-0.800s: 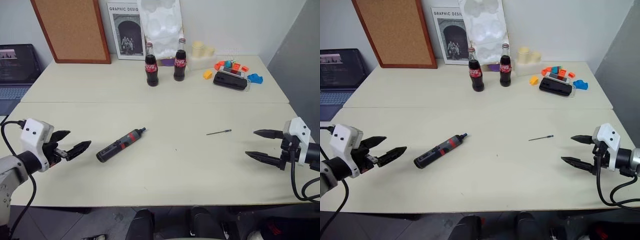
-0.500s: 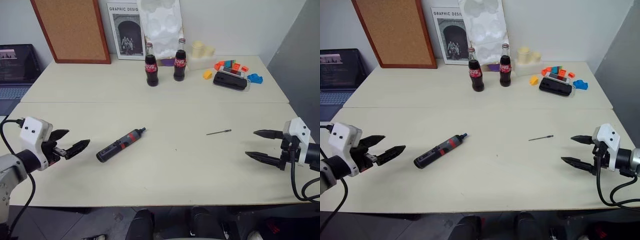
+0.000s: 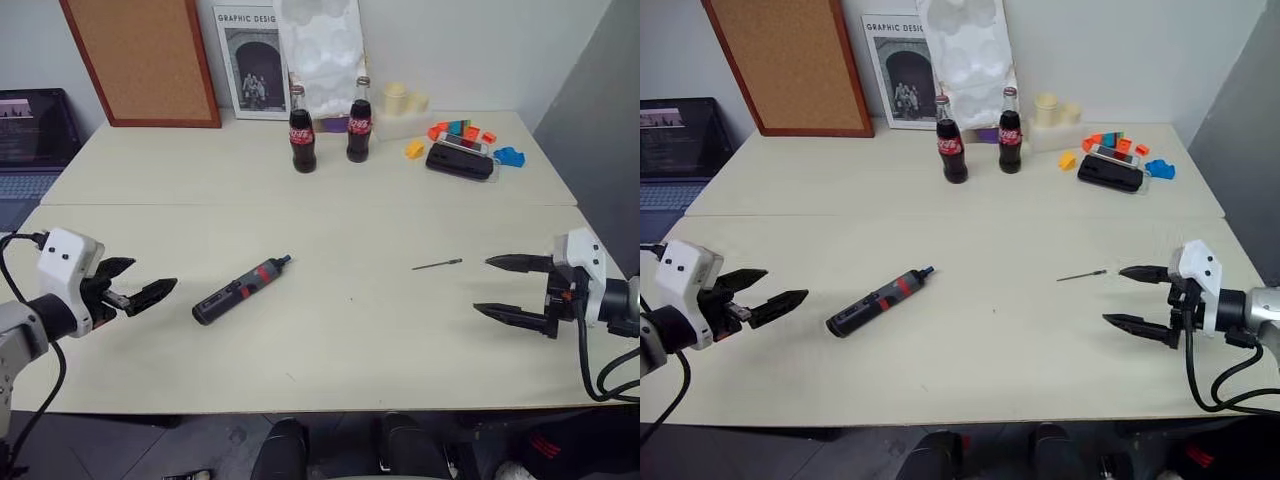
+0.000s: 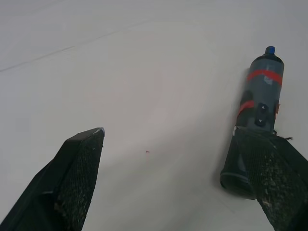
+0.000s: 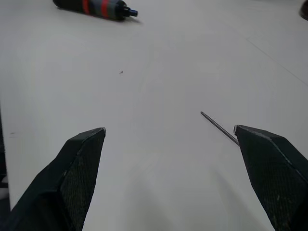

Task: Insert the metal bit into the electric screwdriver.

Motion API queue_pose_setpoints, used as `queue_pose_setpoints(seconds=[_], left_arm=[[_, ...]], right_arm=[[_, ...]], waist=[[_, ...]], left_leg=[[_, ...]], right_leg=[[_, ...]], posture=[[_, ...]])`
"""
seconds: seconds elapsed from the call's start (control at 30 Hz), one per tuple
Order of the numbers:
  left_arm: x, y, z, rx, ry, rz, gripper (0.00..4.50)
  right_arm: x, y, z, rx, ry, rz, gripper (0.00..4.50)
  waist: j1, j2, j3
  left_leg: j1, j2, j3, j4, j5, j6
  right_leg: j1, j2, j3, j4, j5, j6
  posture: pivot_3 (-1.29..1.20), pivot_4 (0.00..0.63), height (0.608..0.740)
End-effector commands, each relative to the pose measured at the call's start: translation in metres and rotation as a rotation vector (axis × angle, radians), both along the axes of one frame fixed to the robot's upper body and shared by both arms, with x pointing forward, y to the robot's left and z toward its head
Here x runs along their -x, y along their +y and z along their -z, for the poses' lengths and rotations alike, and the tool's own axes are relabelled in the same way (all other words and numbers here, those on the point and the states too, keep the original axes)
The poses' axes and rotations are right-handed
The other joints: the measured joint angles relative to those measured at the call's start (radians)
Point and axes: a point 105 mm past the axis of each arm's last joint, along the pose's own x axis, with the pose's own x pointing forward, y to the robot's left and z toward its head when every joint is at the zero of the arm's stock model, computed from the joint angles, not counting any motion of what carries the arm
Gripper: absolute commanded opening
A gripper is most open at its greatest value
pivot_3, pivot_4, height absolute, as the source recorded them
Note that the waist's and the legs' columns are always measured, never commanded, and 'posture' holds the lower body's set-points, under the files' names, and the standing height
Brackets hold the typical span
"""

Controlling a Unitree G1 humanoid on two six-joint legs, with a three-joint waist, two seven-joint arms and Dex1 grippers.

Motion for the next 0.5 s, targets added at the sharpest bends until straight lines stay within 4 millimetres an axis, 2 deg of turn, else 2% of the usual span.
queue_pose_setpoints(seconds=[0.03, 0.17, 0.3, 0.37, 0.5], left_arm=[[-0.005, -0.029, -0.018, -0.047, -0.012, 0.134, 4.50], [-0.017, -0.053, -0.021, -0.113, 0.056, 0.228, 4.50], [-0.029, -0.082, -0.022, -0.086, 0.126, 0.326, 4.50], [-0.034, -0.094, -0.016, -0.108, 0.198, 0.372, 4.50], [-0.047, -0.107, -0.011, -0.122, 0.273, 0.414, 4.50]], right_arm=[[0.008, 0.024, -0.014, -0.021, -0.028, -0.104, 4.50], [0.014, 0.045, -0.019, -0.073, -0.033, -0.151, 4.50], [0.021, 0.056, -0.016, -0.110, -0.022, -0.161, 4.50], [0.026, 0.059, -0.012, -0.120, -0.016, -0.163, 4.50], [0.031, 0.067, -0.009, -0.140, -0.021, -0.165, 4.50]], waist=[[0.002, 0.000, 0.000], [0.003, 0.000, 0.000], [0.000, 0.000, 0.000], [-0.001, -0.001, 0.000], [-0.001, -0.001, 0.000]], left_leg=[[0.000, 0.000, 0.000, 0.000, 0.000, 0.000], [0.000, 0.000, -0.001, 0.000, 0.000, 0.000], [0.000, 0.000, 0.000, 0.000, 0.000, 0.000], [-0.001, 0.000, -0.001, 0.000, 0.000, 0.000], [-0.002, -0.001, -0.001, 0.000, 0.000, 0.000]], right_leg=[[0.000, 0.000, 0.000, 0.000, 0.000, 0.000], [0.000, 0.000, -0.001, 0.000, 0.000, 0.000], [0.000, 0.000, 0.000, 0.000, 0.001, 0.001], [-0.001, 0.000, -0.001, 0.000, 0.001, 0.002], [-0.002, 0.001, 0.000, 0.001, 0.001, 0.002]], posture=[[0.00, 0.150, 0.740], [0.00, 0.150, 0.740], [0.00, 0.150, 0.740], [0.00, 0.150, 0.740], [0.00, 0.150, 0.740]])
